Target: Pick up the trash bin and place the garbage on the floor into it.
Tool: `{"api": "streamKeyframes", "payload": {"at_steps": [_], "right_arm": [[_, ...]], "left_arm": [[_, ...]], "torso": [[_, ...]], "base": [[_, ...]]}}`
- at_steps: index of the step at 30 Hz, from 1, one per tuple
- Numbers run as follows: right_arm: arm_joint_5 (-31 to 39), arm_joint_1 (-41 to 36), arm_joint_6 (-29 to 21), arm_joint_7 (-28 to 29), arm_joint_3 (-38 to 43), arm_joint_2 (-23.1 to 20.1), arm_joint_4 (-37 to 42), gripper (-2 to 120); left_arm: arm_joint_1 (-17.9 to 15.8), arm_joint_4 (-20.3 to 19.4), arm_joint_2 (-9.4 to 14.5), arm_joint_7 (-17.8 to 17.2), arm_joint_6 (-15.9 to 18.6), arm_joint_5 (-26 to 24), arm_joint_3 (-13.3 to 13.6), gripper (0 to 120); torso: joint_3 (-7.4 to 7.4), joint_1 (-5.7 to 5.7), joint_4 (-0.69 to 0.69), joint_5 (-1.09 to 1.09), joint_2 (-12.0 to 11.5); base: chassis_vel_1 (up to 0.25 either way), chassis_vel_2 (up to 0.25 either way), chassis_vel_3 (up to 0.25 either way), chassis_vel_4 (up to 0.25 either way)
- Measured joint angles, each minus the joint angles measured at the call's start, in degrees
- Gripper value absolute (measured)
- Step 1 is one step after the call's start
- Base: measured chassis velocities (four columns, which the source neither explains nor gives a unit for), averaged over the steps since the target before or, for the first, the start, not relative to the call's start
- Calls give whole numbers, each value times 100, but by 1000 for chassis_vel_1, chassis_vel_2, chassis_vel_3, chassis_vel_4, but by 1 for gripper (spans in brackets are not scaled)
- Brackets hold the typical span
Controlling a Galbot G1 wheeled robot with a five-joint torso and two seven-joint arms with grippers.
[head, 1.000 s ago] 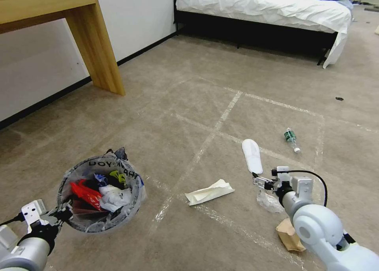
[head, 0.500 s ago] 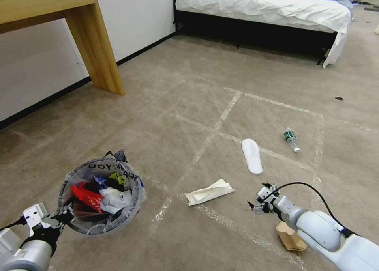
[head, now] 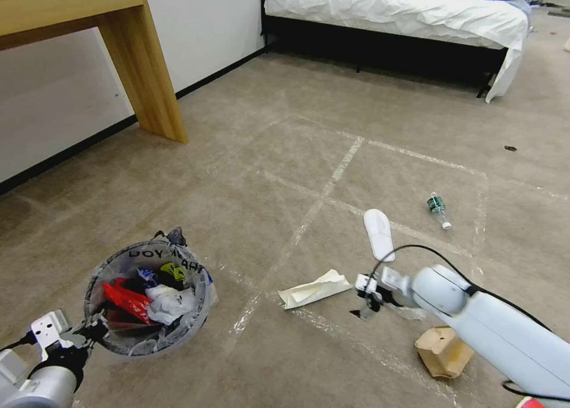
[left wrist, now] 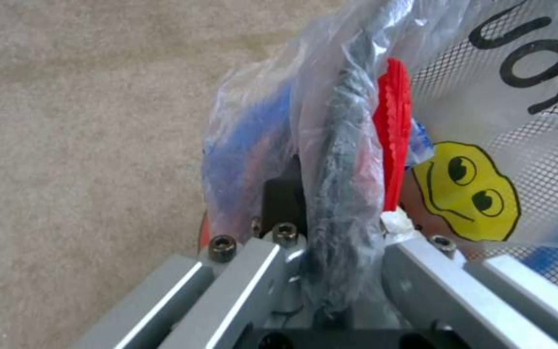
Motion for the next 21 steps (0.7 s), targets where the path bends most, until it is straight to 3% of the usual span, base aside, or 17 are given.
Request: {"api": "streamKeyframes", "payload": {"at_steps": [9, 14, 21], "right_arm": [[39, 455, 543, 11, -563, 524, -814, 100], [-39, 678, 1295, 21, -775, 985, -1929, 100], [-133, 790, 1730, 40, -777, 1266, -2708, 100]], "left_arm": [[-1, 53, -100, -3, -17, 93, -25, 1], [27, 57, -156, -3, -44, 132, -67, 1], [2, 107, -184, -1, -67, 159, -93, 1]], "torso": [[0, 0, -1, 0, 0], [0, 0, 0, 2, 0], [0, 0, -1, 0, 0]], "base": [[0, 0, 0, 0], [0, 0, 0, 0], [0, 0, 0, 0]]}}
